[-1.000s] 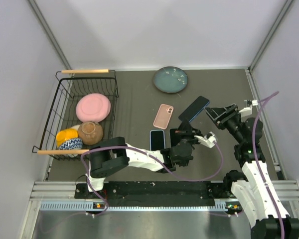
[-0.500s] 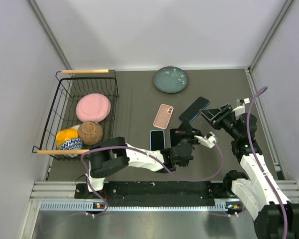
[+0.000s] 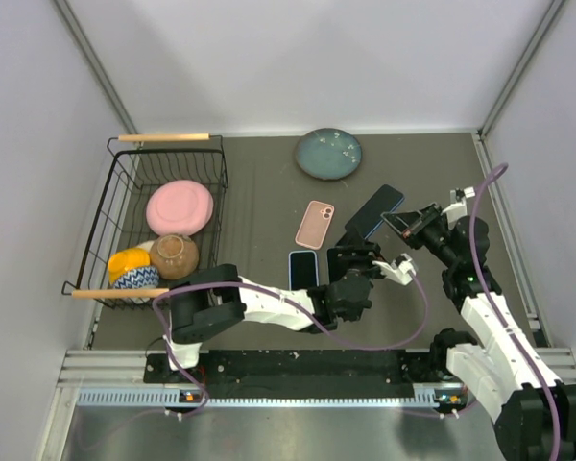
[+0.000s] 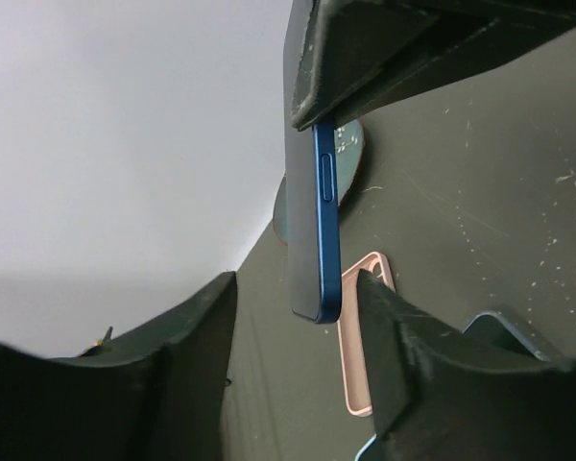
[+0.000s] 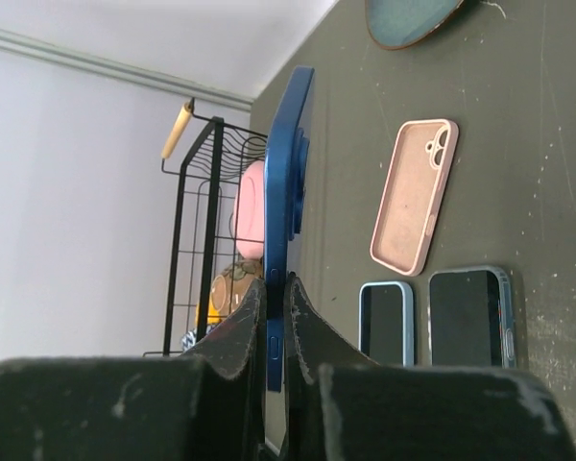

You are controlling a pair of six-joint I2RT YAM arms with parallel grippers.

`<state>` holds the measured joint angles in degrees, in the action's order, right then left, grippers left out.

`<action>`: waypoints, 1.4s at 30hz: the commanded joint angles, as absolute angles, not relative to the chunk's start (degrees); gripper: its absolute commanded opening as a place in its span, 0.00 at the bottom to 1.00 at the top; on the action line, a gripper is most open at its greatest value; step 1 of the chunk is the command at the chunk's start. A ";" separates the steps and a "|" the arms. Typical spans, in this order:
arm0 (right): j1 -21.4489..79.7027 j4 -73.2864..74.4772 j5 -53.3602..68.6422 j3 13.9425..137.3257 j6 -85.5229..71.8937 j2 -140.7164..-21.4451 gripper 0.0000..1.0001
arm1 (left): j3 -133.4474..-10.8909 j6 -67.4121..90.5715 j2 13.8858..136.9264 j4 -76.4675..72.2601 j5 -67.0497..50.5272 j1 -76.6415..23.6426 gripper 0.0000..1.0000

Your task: Put the phone into the phone case

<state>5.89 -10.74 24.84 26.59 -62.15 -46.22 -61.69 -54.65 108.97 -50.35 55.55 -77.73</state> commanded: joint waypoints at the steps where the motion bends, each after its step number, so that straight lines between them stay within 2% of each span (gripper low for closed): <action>1: 6.33 -17.75 22.77 26.63 -63.46 -46.40 0.00 | -61.09 -49.84 104.42 -50.46 55.37 -77.96 0.66; 5: 6.33 -18.54 21.80 28.73 -62.67 -48.51 0.00 | -59.68 -36.63 100.56 -39.67 51.70 -77.00 0.71; 6: 6.33 -17.76 21.36 29.26 -61.53 -48.95 0.00 | -59.68 -32.82 99.24 -31.63 49.77 -76.47 0.70; 10: 6.15 -16.43 20.48 31.29 -58.72 -51.85 0.00 | -58.37 -17.43 90.63 -19.88 40.62 -70.51 0.61; 14: 5.45 -17.49 20.65 30.76 -57.48 -54.22 0.00 | -59.41 -2.68 85.17 -8.63 29.29 -61.81 0.46; 17: 4.66 -17.31 21.00 30.41 -56.69 -54.93 0.00 | -61.78 4.63 83.76 -1.88 20.67 -54.16 0.43; 20: 3.96 -17.58 22.49 30.67 -55.55 -56.42 0.00 | -68.27 8.77 88.05 7.25 19.17 -49.58 0.33; 25: 2.82 -16.88 29.17 34.18 -52.91 -61.77 0.00 | -83.37 13.97 100.80 20.81 16.53 -43.53 0.12; 31: 2.72 -18.10 34.18 36.29 -52.21 -65.30 0.00 | -92.70 18.10 108.97 27.32 10.99 -36.84 0.04; 32: 2.72 -18.11 34.62 36.56 -51.77 -66.35 0.00 | -94.20 18.28 110.20 28.64 10.99 -36.39 0.00; 42: 5.09 -24.26 41.57 41.74 -53.26 -79.96 0.00 | -98.44 21.18 119.26 32.34 11.60 -33.66 0.00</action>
